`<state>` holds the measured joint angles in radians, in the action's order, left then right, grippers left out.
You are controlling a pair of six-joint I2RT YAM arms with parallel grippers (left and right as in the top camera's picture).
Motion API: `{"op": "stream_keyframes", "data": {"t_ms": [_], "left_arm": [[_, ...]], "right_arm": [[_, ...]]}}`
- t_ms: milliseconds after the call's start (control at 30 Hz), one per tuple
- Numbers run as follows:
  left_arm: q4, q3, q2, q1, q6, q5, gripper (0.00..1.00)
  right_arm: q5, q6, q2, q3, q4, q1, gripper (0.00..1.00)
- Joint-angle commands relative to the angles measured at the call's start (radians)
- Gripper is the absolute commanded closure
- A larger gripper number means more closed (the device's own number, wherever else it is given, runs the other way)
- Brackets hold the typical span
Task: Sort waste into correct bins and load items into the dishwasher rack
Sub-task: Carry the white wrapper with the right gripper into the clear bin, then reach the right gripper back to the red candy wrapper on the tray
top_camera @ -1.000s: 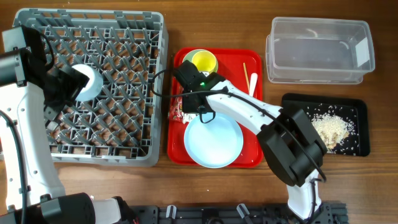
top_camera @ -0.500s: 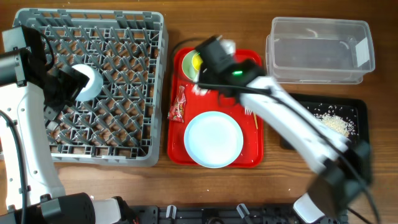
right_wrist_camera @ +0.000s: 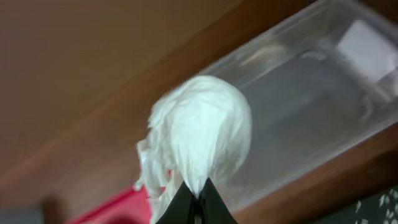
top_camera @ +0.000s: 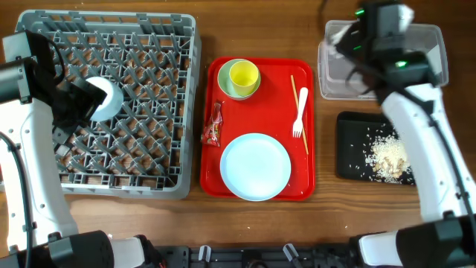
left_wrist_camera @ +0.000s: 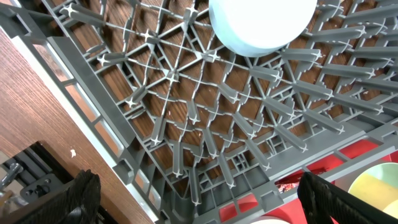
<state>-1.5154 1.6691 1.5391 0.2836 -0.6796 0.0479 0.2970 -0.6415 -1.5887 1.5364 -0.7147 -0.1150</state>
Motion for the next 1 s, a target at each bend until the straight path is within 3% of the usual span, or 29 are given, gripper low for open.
{"op": "stream_keyframes", "data": {"t_ms": [0,33,167,200,300,433,500,567,800,967], "left_arm": [[0.000,0.014,-0.005,0.005,-0.017,0.006,0.00],[0.000,0.014,-0.005,0.005,-0.017,0.006,0.00],[0.000,0.014,-0.005,0.005,-0.017,0.006,0.00],[0.000,0.014,-0.005,0.005,-0.017,0.006,0.00],[0.000,0.014,-0.005,0.005,-0.017,0.006,0.00],[0.000,0.014,-0.005,0.005,-0.017,0.006,0.00],[0.000,0.014,-0.005,0.005,-0.017,0.006,0.00],[0.000,0.014,-0.005,0.005,-0.017,0.006,0.00],[0.000,0.014,-0.005,0.005,-0.017,0.006,0.00],[0.000,0.014,-0.005,0.005,-0.017,0.006,0.00]], "right_arm": [[-0.014,0.053,-0.080,0.010,0.067,0.093,0.90],[-0.032,0.071,-0.100,0.010,0.089,0.109,0.81],[-0.115,0.154,-0.163,0.010,0.154,0.142,0.11],[-0.167,0.185,-0.169,0.010,0.152,0.142,0.03],[-0.361,0.251,-0.151,0.010,0.123,0.134,0.03],[-0.650,0.275,-0.113,0.010,0.043,0.077,0.12],[-0.684,0.269,-0.113,0.010,0.006,0.022,0.18],[-0.656,0.228,-0.122,0.006,-0.035,-0.078,0.24],[-0.389,-0.043,-0.233,-0.031,0.026,-0.460,0.25],[-0.323,-0.186,-0.398,-0.031,0.072,-0.614,0.27]]}}
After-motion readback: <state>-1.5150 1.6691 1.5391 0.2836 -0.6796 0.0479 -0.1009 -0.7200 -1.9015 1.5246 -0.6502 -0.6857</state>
